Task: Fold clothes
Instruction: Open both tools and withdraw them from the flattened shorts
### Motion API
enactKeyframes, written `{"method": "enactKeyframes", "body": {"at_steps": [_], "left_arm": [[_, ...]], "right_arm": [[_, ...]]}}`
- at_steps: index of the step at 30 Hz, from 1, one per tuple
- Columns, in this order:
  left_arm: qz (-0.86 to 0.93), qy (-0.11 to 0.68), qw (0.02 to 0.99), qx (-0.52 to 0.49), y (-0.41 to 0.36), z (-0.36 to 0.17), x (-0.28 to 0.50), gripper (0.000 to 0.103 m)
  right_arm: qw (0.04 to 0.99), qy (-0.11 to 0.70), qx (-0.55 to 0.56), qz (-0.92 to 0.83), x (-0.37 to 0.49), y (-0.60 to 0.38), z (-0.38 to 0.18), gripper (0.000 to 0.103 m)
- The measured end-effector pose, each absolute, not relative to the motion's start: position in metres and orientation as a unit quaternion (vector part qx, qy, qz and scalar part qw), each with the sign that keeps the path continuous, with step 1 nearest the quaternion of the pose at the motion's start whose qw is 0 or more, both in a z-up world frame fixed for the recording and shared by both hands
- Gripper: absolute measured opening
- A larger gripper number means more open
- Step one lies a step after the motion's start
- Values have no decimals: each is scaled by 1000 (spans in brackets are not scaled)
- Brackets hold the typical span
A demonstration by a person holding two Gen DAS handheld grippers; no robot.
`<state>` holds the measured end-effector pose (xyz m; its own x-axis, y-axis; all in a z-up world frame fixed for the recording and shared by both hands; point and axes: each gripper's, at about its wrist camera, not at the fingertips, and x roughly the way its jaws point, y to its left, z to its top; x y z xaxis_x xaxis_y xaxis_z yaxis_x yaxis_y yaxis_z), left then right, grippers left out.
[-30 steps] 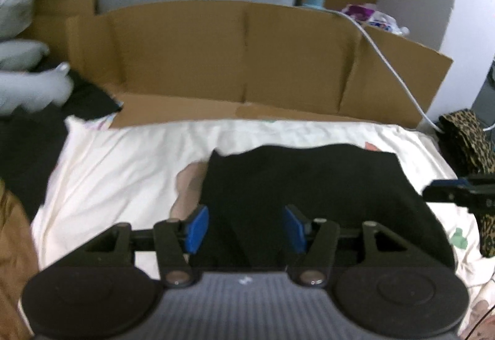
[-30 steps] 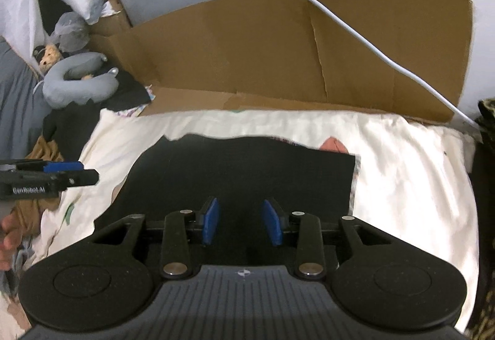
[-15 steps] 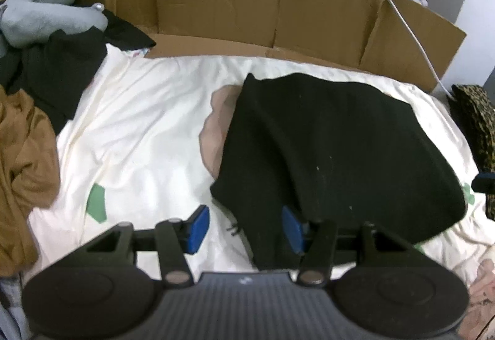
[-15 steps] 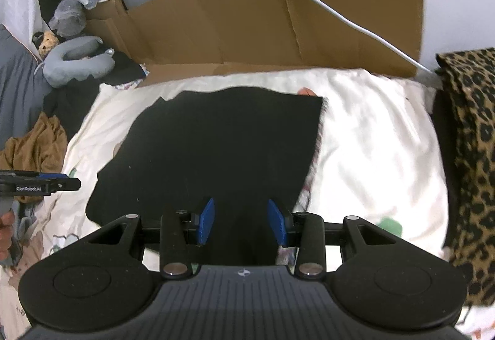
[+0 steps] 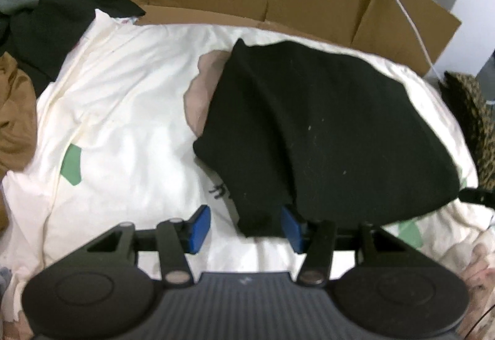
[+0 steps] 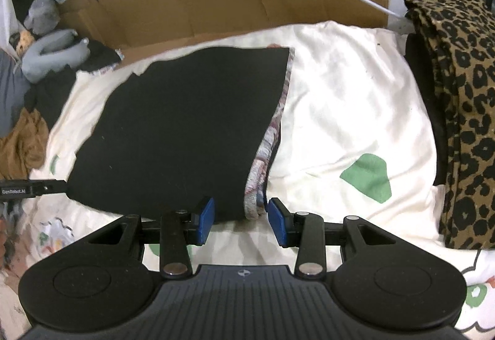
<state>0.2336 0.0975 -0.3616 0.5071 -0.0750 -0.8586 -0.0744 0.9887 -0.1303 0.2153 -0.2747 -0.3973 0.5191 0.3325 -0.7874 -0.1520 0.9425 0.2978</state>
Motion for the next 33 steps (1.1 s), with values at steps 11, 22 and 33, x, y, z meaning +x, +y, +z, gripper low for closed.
{"method": "enactKeyframes", "body": {"at_steps": [11, 22, 33], "left_arm": [[-17, 501, 860, -98, 99, -377, 233, 7], [8, 474, 877, -74, 112, -353, 230, 2], [36, 508, 860, -39, 116, -367, 229, 3]], "right_arm": [[867, 462, 79, 167, 222, -274, -411, 36], [871, 459, 67, 163, 224, -278, -397, 6], [860, 488, 67, 130, 225, -284, -407, 23]]}}
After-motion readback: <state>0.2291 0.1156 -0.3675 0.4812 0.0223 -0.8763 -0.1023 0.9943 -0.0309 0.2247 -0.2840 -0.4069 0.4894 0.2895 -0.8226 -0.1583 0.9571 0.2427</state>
